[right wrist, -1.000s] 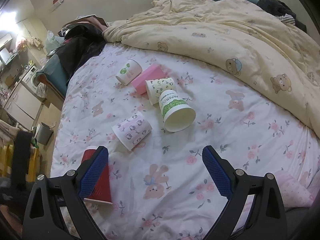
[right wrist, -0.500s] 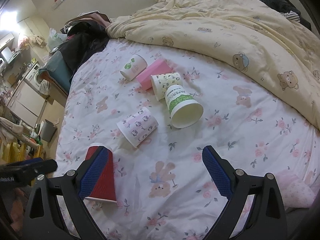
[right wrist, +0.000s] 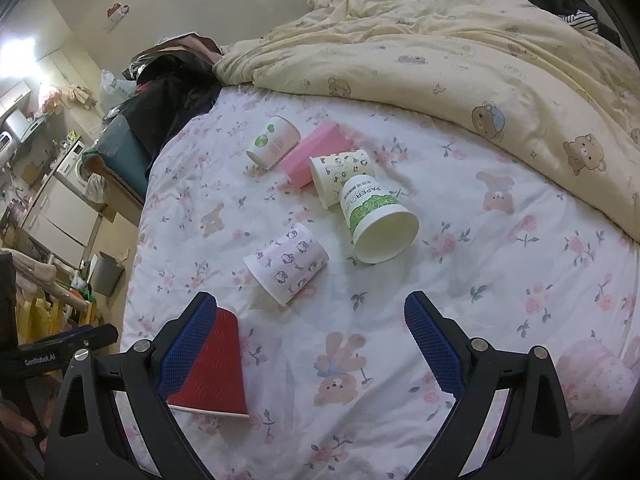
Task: Flip cup upside down
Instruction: 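Close the right gripper around the red cup while the left gripper holds it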
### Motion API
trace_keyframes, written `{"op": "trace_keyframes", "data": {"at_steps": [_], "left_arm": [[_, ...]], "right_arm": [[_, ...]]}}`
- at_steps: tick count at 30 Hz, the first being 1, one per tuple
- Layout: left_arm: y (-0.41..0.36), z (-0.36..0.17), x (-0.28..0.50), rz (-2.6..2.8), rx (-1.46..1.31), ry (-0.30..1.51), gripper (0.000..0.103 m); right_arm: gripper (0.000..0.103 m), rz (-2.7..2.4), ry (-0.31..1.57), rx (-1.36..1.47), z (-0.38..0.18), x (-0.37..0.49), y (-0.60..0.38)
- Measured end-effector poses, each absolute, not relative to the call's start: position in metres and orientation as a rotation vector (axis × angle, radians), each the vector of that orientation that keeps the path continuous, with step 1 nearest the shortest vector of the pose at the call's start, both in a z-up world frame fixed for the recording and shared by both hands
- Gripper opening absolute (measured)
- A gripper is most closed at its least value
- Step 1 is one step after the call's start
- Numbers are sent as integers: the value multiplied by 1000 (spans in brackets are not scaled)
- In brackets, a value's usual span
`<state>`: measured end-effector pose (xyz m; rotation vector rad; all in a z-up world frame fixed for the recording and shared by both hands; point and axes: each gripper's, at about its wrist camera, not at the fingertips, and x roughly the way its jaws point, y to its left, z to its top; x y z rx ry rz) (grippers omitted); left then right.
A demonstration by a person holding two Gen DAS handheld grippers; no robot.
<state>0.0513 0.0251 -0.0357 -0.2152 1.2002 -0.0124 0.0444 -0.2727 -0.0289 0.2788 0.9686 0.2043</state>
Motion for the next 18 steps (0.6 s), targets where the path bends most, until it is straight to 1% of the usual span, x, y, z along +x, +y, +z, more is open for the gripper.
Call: {"op": "trace_keyframes", "data": {"at_steps": [6, 7, 9, 12, 15, 18], "left_arm": [[28, -31, 54, -36, -240, 1158, 93], [29, -32, 55, -31, -243, 1161, 93], [35, -33, 57, -10, -273, 1172, 93], [47, -35, 58, 6, -335, 1194, 93], [62, -36, 58, 43, -380, 1208, 93], [72, -38, 58, 74, -407, 1217, 93]], "right_arm": [[97, 265, 984, 252, -32, 47, -261], [96, 288, 998, 250, -33, 47, -258], [93, 347, 1048, 242, -36, 49, -247], [93, 409, 1132, 210, -42, 56, -227], [84, 484, 1258, 236, -52, 69, -203], [83, 509, 1406, 267, -69, 86, -180]]}}
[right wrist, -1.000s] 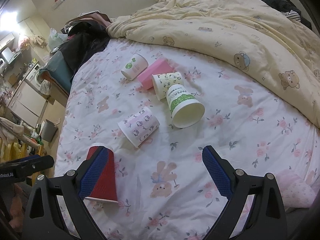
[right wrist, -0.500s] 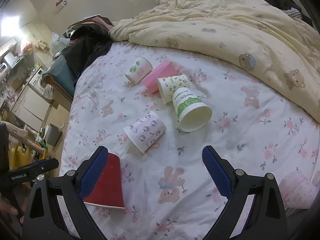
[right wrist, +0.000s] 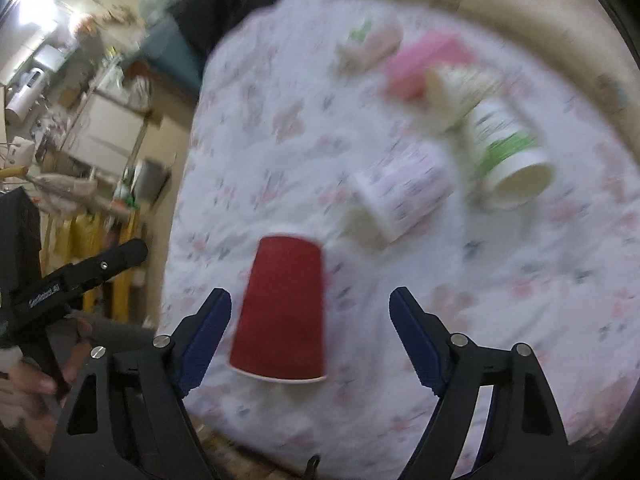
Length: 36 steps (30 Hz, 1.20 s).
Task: Flip cup upside down
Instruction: 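Close the right gripper around the red cup while the left gripper holds it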
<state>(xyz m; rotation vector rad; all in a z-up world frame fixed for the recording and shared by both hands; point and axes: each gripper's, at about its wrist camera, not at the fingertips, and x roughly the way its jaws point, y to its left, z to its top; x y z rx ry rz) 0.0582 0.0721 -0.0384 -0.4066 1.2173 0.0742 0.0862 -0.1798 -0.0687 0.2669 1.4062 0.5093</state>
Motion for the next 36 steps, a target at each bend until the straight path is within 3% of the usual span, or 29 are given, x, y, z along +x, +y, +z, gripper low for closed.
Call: {"op": "trace_keyframes", "data": {"at_steps": [6, 14, 26, 36], "left_arm": [[84, -40, 55, 114, -448, 1225, 93], [89, -43, 57, 133, -460, 1240, 93], [86, -45, 55, 122, -465, 1253, 93], [86, -47, 56, 150, -430, 1247, 93]], "right_arm": [[83, 466, 1666, 373, -114, 114, -149], [75, 350, 1771, 350, -145, 127, -130], [73, 389, 1794, 386, -165, 124, -109], [71, 473, 1708, 353, -138, 116, -112]]}}
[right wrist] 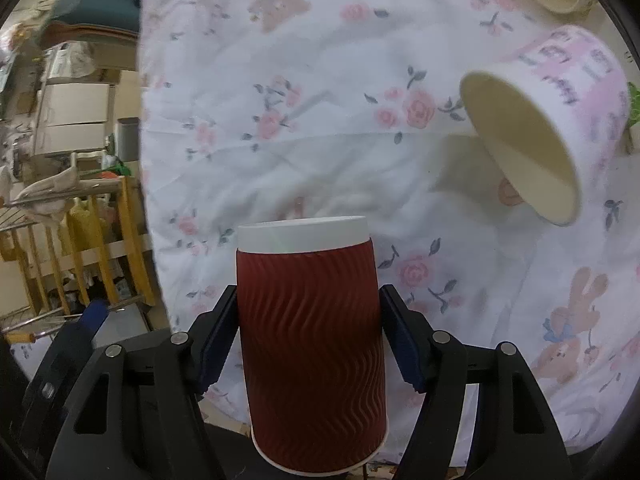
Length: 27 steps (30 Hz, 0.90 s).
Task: Flip cup upside down
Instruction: 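Close the right gripper around the red cup while the left gripper holds it, then open the left gripper and pull it away from the cup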
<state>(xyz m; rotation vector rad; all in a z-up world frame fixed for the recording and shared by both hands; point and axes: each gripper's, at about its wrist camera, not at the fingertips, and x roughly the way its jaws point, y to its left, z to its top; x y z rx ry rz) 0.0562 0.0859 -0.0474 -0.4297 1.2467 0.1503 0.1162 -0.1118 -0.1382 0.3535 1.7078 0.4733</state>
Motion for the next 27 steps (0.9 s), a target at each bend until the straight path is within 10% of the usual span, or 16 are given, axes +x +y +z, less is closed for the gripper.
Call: {"op": "trace_keyframes", "data": {"at_steps": [27], "left_arm": [[28, -37, 47, 43, -174, 1140, 93]], "right_arm": [[71, 586, 1109, 402, -17, 72, -246]]}}
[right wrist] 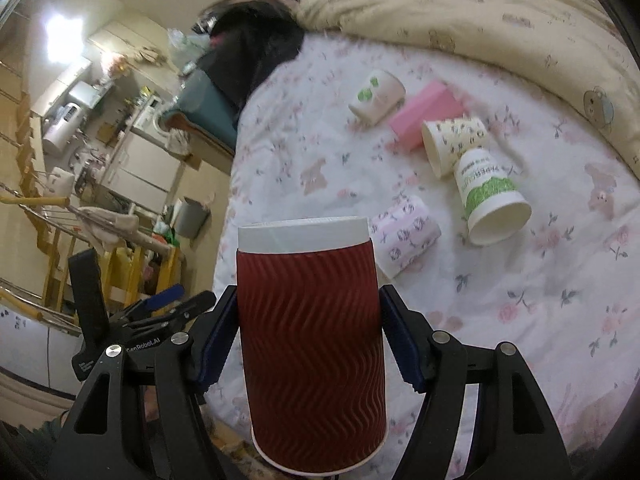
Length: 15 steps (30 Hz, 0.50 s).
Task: Flip cup upside down
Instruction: 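Open the left gripper and pull it away from the cup, then rotate the red cup with the right gripper so its white bottom faces up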
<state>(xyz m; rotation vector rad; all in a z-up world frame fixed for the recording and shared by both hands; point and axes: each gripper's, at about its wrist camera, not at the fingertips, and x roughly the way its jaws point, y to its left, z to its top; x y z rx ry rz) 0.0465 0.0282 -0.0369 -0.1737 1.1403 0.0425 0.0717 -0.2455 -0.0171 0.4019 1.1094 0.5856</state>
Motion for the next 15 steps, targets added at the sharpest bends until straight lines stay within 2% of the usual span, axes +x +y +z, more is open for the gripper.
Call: {"op": "trace_keyframes", "data": {"at_steps": [10, 15], "left_arm": [[-3, -49, 42, -77, -114, 1178, 93], [-18, -43, 37, -223, -182, 1179, 93]], "right_arm": [[71, 581, 1121, 401, -32, 73, -242], [71, 570, 1121, 367, -35, 72, -236]]}}
